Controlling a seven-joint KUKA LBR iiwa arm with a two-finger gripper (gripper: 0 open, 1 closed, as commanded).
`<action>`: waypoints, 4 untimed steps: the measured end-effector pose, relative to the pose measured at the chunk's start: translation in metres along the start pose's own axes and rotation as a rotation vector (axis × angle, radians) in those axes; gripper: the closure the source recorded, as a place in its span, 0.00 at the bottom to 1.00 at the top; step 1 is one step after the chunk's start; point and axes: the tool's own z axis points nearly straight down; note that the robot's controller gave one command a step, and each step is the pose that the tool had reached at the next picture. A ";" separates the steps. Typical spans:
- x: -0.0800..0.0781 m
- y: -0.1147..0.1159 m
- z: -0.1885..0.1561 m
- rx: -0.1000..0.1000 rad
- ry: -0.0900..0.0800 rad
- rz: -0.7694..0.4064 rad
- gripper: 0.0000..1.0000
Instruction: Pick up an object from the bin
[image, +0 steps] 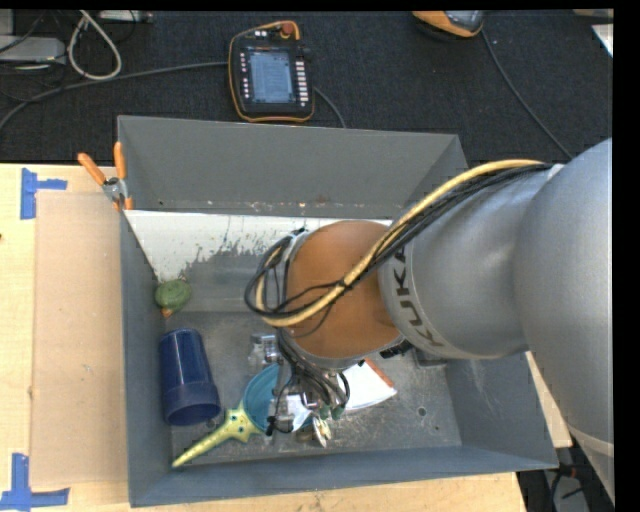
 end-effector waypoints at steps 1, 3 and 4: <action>0.001 0.017 0.073 0.003 0.012 -0.134 0.00; -0.008 0.006 0.056 -0.001 -0.006 0.014 1.00; -0.004 0.005 -0.045 0.000 0.000 0.012 1.00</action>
Offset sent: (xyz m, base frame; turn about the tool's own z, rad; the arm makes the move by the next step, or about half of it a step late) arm 0.0078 0.0066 -0.0547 0.0107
